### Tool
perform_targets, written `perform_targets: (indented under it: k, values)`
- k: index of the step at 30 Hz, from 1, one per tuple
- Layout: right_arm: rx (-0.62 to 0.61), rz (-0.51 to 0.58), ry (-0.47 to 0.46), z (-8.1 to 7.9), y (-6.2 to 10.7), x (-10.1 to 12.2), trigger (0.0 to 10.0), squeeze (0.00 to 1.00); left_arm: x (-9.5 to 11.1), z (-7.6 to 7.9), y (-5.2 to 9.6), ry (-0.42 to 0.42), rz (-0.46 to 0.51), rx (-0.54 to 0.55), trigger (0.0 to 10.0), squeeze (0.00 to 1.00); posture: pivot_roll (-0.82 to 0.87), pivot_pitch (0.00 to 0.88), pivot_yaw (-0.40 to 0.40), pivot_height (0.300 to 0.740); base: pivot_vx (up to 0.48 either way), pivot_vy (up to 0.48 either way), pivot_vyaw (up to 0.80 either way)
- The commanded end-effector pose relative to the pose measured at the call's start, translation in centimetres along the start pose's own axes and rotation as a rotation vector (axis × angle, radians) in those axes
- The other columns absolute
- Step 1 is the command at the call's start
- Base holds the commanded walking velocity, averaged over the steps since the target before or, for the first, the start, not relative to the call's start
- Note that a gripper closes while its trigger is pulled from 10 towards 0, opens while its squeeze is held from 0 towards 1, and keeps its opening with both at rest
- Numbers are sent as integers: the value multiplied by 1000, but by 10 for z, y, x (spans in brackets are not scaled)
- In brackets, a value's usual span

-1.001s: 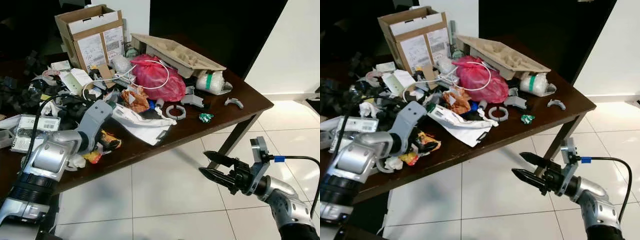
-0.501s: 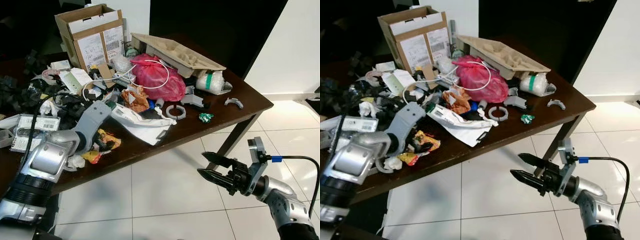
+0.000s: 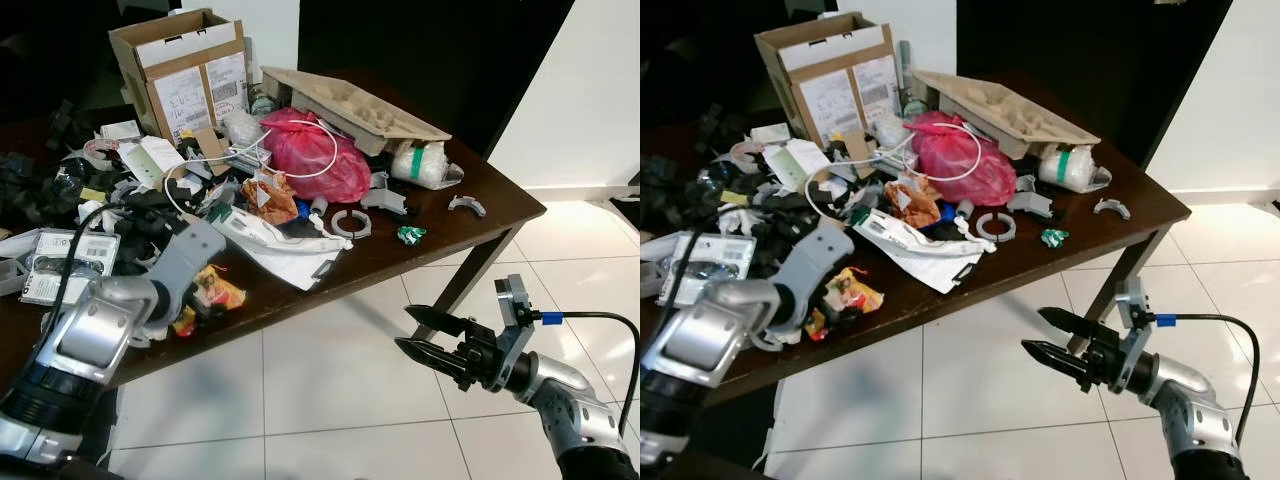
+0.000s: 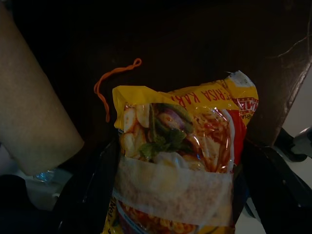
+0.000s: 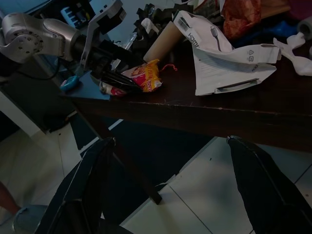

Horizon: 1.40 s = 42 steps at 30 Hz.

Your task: Picking trash to rubbish bin

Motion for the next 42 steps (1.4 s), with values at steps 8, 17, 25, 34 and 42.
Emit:
perform_targets:
  k: [8,17,25,34,42]
  values:
    - [-16,-21,1,1,4,-3,10000,0,-16,1,-7,12,-66,14,10000,0,20,143,-52,740,0,0,0]
    - [3,-1,3,-1,4,0,10000,0,-17,2,-11,37,-50,20,0,0,23,140,-54,740,0,0,0]
    - [14,8,4,-1,3,3,10000,0,-4,-5,-13,53,33,58,10000,0,24,139,-55,740,0,0,0]
    - [11,28,1,0,4,5,10000,0,38,-7,-5,91,313,53,10000,0,30,137,-55,740,0,0,0]
    - [-20,163,-4,4,12,22,10000,0,75,9,18,151,631,-133,10000,0,29,136,-46,740,0,0,0]
Point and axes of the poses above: a point about 5 cm out from each wrist's last joint towards the gripper, its own y axis pointing back from the gripper into the wrist, its own x axis along the axis of the wrist's last joint, z = x × y, the point moved 1 cm from there along -y, pointing out of the wrist towards the gripper, and after that the axes turned 5 degrees about y, right-handed, at the moved point
